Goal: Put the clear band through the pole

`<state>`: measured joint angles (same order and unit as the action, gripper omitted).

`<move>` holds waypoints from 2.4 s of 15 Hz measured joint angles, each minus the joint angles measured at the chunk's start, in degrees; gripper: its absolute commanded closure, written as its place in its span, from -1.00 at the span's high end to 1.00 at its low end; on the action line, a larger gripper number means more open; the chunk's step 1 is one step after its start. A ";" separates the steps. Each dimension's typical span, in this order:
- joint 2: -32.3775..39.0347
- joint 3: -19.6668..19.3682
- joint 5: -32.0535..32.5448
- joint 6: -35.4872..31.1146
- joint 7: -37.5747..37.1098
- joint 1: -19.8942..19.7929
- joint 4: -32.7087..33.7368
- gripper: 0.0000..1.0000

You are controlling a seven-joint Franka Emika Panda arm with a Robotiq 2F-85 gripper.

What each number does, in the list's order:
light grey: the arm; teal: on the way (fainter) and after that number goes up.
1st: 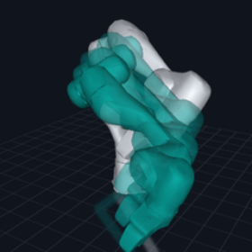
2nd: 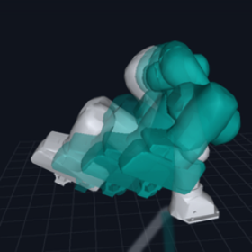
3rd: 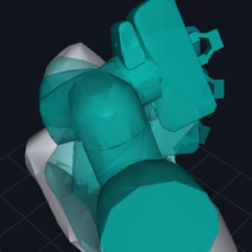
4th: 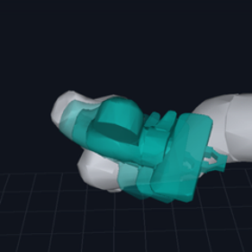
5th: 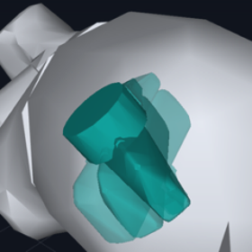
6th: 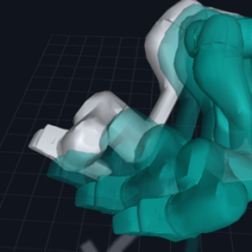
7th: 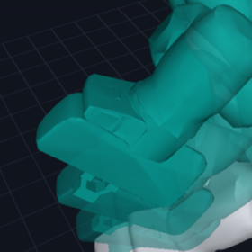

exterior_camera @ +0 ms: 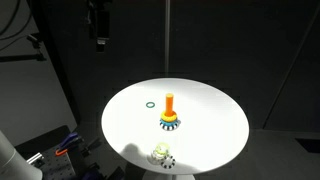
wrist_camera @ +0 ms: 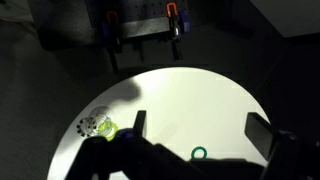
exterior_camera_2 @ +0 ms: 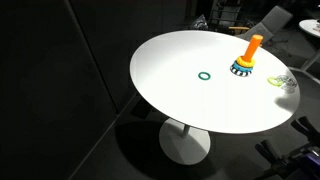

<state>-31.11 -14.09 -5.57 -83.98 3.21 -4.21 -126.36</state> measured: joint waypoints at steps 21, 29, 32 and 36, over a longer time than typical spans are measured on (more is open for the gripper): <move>6.32 2.79 3.41 -28.20 -1.44 -4.87 -9.80 1.00; 12.74 1.34 8.67 -44.04 0.45 -7.25 -16.59 1.00; 15.09 0.99 8.71 -46.81 0.81 -7.74 -16.92 1.00; 15.18 1.09 8.71 -46.81 0.81 -7.73 -16.92 1.00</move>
<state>-15.92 -13.00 3.13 -130.78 4.02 -11.94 -143.28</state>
